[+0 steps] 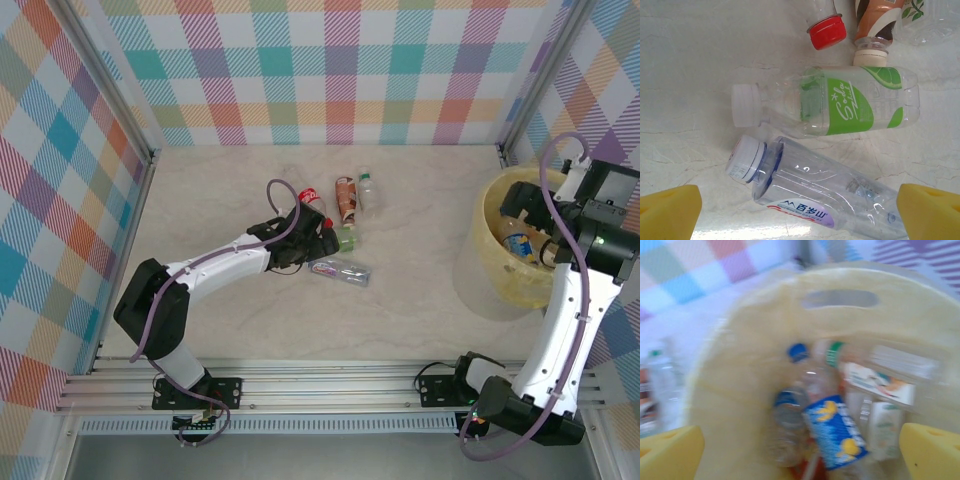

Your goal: Put the plastic bottles in the bin

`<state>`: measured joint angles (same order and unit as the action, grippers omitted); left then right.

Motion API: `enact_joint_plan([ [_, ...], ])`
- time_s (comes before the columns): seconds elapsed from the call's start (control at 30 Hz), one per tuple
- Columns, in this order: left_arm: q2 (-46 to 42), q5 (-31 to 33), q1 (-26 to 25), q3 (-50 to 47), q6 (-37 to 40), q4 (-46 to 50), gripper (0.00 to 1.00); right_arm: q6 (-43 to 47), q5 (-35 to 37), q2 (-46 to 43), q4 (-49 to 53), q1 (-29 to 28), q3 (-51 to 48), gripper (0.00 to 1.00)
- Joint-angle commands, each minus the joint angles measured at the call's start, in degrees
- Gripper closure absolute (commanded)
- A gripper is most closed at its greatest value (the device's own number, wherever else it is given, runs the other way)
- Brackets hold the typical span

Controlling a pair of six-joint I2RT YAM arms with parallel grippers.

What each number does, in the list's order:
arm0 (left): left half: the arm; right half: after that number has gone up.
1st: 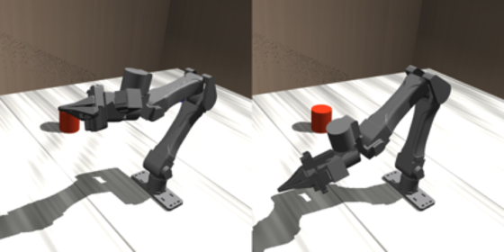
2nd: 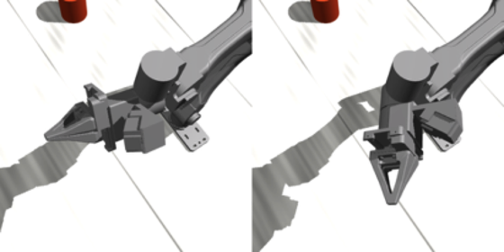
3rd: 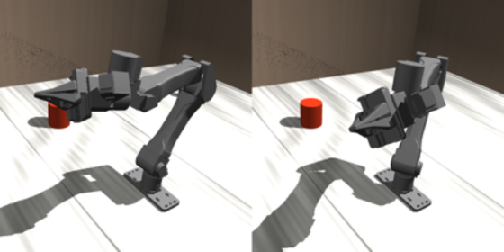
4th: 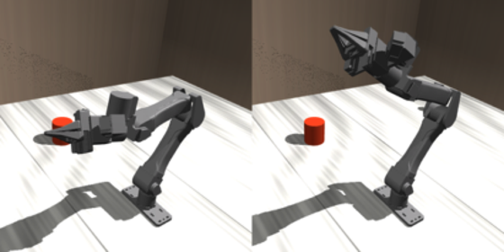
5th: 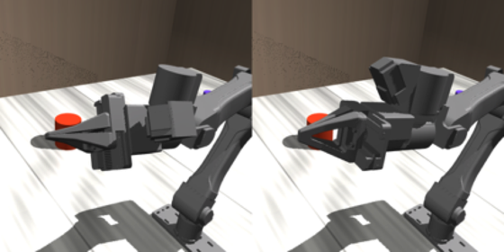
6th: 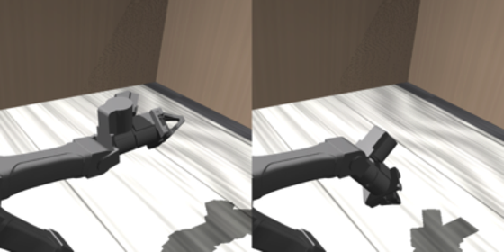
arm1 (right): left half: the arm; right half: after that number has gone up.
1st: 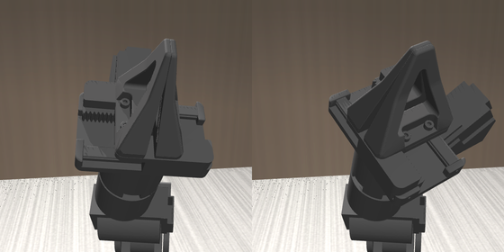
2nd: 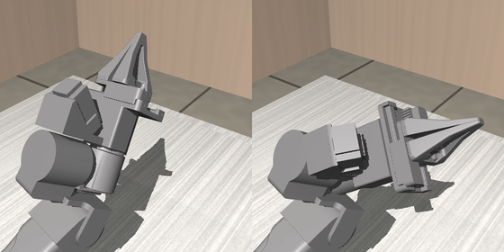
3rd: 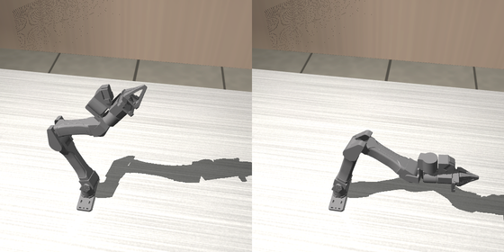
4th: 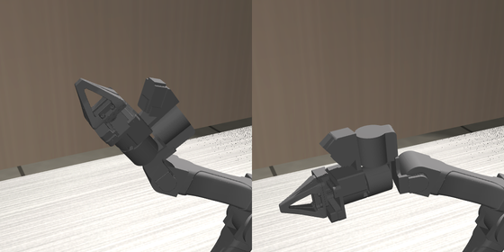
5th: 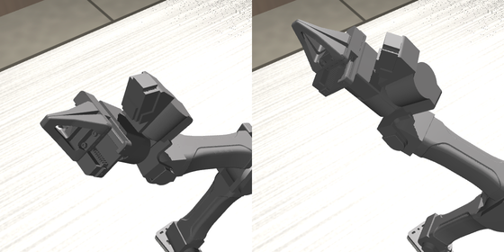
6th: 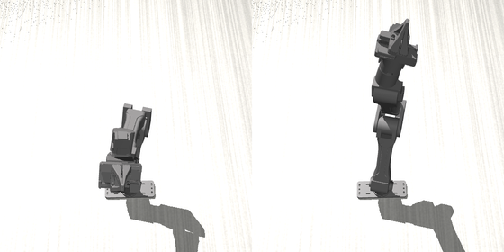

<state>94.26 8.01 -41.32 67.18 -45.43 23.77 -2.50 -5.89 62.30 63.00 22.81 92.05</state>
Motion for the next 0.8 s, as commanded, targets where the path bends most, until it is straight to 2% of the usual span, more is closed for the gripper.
enact_joint_plan([
  [0.0, -0.7, 0.8, 0.7, -0.9, 0.2, 0.3, 0.00, -3.7, -18.5, -1.1, -7.1, -2.5, -2.4, 0.00],
  [0.23, -0.1, 3.2, 1.2, -0.1, 2.1, 3.9, 0.00, -6.3, -31.1, -3.8, -18.0, -9.4, -7.1, 0.00],
  [0.5, 2.0, 0.7, 2.2, 1.1, 4.5, 5.2, 0.00, -9.2, -33.4, -4.8, -23.7, -11.7, -11.0, 0.00],
  [0.6, 2.8, -2.8, 2.2, -0.2, 0.7, 3.7, 0.00, -11.2, -35.9, -5.1, -27.6, -14.1, -14.6, 0.00],
  [0.77, 3.5, -4.9, 2.3, -0.8, -5.9, 2.8, 0.00, -7.6, -32.4, -5.3, -29.1, -20.8, -18.6, 0.00],
])
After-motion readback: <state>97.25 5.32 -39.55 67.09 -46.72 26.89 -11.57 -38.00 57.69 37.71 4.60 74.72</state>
